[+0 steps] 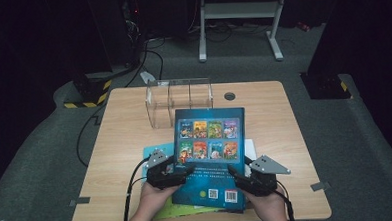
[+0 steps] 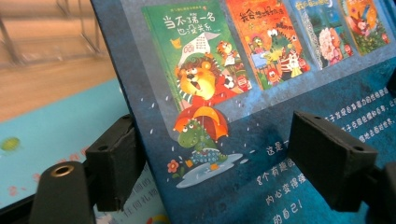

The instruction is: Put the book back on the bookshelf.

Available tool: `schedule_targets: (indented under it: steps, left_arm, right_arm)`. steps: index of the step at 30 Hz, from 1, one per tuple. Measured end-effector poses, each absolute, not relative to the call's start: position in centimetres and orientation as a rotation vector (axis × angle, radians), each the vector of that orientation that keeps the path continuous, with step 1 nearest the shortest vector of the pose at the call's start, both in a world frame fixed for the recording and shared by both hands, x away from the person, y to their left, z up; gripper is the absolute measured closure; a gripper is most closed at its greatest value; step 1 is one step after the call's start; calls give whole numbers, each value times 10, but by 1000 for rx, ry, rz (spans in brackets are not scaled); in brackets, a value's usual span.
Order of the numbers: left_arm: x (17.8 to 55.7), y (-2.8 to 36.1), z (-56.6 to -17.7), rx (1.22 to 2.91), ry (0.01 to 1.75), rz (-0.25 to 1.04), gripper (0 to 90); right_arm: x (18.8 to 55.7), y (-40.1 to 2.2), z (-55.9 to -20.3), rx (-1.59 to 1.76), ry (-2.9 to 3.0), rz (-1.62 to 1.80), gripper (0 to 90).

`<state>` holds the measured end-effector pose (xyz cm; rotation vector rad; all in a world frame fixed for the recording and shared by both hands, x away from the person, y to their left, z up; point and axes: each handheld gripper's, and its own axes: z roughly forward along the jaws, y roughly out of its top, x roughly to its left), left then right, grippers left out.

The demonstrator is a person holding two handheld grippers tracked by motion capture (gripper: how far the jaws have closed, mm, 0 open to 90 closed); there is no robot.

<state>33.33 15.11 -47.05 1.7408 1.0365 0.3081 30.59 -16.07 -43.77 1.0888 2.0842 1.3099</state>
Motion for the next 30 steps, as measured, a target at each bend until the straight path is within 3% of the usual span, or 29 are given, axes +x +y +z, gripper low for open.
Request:
schedule_targets:
  steps: [20,30]
  left_arm:
    - [322,160,-449,1615,994,487,375]
    - [325,159,-444,1585,981,517,399]
  right_arm:
    - [308,-150,-409,997,1939,1344,496]
    - [310,-148,-398,968,1874,1364,515]
